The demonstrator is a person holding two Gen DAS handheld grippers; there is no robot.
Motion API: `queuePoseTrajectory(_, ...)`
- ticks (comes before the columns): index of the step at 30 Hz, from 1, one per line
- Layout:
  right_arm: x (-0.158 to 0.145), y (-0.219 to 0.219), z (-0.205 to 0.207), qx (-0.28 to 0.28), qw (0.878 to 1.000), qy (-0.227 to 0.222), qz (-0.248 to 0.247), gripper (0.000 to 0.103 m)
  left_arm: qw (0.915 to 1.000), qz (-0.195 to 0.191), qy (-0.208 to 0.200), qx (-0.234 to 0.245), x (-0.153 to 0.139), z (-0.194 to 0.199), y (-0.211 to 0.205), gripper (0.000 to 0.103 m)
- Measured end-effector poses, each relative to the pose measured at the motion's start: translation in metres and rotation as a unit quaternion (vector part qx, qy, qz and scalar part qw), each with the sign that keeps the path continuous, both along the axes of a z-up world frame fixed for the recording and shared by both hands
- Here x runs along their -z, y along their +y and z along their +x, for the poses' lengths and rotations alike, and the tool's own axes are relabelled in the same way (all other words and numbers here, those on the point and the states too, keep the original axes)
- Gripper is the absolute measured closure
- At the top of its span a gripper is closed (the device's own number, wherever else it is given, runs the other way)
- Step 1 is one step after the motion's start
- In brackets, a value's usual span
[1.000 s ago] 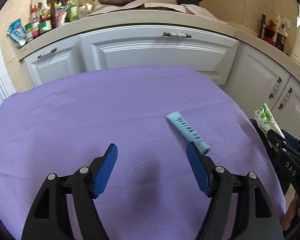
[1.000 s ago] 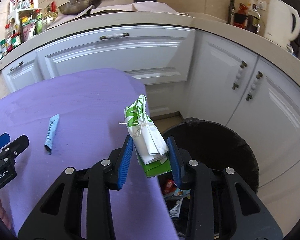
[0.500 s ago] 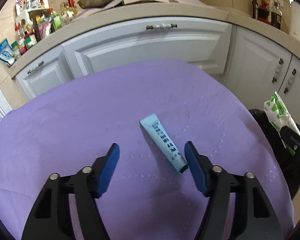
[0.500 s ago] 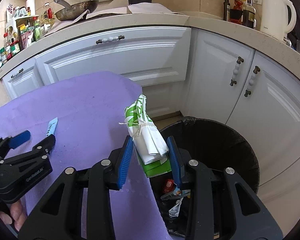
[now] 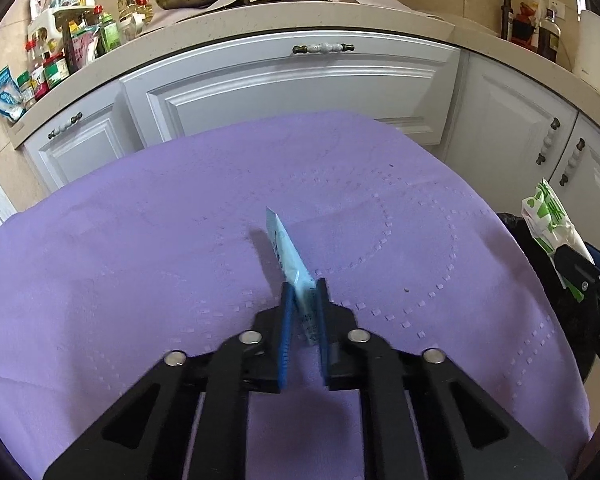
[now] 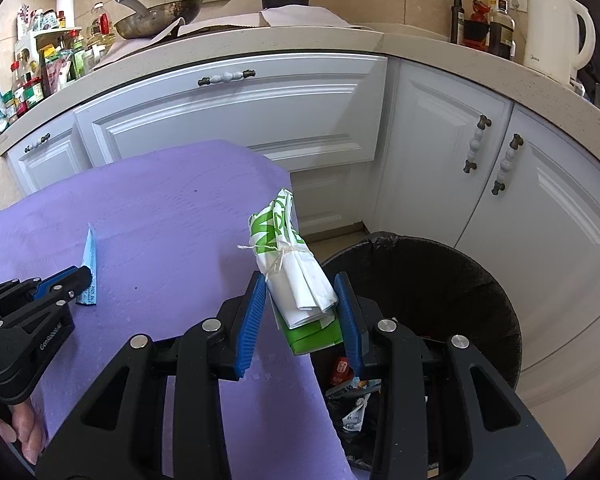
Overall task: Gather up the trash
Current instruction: 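Grasp the blue toothpaste tube with the left gripper while the right holds the packet, then carry the tube and packet over the bin and open both grippers to drop them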
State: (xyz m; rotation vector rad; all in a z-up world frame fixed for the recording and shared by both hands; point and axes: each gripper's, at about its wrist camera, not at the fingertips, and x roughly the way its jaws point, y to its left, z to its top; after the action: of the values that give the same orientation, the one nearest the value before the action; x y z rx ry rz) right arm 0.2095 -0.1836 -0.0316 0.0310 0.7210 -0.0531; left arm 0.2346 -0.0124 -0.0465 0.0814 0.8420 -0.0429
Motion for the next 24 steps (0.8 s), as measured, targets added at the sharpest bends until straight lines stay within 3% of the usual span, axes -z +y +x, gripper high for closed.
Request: queuePoseTrajectory(24,-0.007,0.008,-0.021,0.003,1.000,-0.007,-0.002,0.068,0.9993,-0.022,-0.031,0.009,-0.020,-0.037,0.020,0.098)
